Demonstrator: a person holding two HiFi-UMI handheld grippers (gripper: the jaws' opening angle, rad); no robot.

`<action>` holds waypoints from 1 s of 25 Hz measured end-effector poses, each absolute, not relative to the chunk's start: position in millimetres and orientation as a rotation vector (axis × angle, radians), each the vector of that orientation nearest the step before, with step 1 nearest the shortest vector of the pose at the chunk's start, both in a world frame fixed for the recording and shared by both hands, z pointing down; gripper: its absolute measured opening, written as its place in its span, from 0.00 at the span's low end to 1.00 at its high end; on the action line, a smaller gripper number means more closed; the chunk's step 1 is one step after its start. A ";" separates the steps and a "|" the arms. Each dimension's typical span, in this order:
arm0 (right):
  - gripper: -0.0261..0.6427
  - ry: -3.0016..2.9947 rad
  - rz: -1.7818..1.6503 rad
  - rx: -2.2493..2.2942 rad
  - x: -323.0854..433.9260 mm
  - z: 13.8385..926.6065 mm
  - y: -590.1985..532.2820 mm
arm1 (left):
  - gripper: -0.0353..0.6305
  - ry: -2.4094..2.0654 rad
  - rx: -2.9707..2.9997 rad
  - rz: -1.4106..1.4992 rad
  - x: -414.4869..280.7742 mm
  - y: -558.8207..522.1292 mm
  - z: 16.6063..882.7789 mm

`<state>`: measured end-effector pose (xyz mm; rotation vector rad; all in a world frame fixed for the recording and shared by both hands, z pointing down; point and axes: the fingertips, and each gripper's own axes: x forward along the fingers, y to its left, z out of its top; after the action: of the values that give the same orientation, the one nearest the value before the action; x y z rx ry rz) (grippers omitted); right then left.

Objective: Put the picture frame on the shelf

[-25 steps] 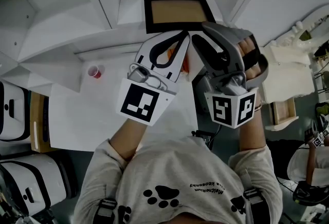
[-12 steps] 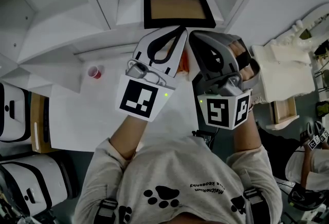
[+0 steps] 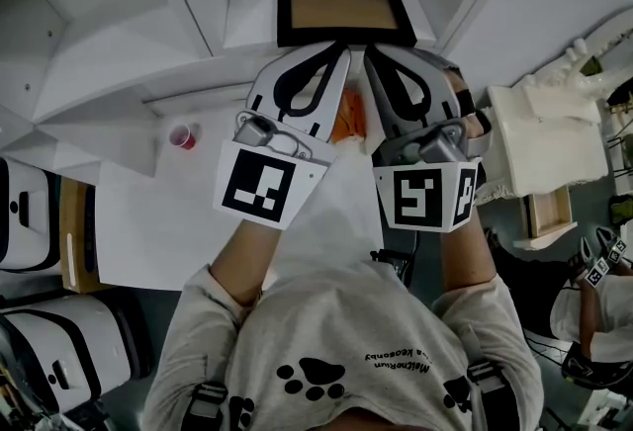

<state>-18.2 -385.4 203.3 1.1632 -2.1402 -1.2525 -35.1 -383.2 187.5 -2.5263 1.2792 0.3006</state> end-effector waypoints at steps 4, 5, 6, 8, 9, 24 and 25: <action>0.09 -2.167 -1.224 1.186 -18.5 204.0 -391.6 | 0.08 1.291 -2.520 0.306 -37.9 -388.6 189.8; 0.09 -2.174 -1.216 1.189 -19.0 204.5 -393.6 | 0.08 1.293 -2.522 0.309 -38.6 -390.2 190.7; 0.09 -2.179 -1.208 1.194 -19.0 204.9 -395.3 | 0.08 1.296 -2.524 0.313 -39.1 -391.3 191.3; 0.09 -2.184 -1.198 1.203 -17.7 204.8 -396.8 | 0.08 1.298 -2.524 0.319 -39.1 -392.0 192.0; 0.09 -2.187 -1.195 1.208 -16.8 204.6 -397.2 | 0.08 1.299 -2.524 0.321 -38.9 -392.0 192.0; 0.09 -2.224 -1.129 1.225 -17.3 202.3 -403.7 | 0.08 1.317 -2.522 0.321 -42.0 -395.3 189.9; 0.09 -2.226 -1.126 1.223 -17.8 201.9 -402.9 | 0.08 1.316 -2.521 0.323 -41.5 -393.7 189.0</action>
<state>-17.8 -402.9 201.9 1.2227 -2.2258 -1.1258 -41.5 -393.7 189.0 -2.5210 1.3156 0.3234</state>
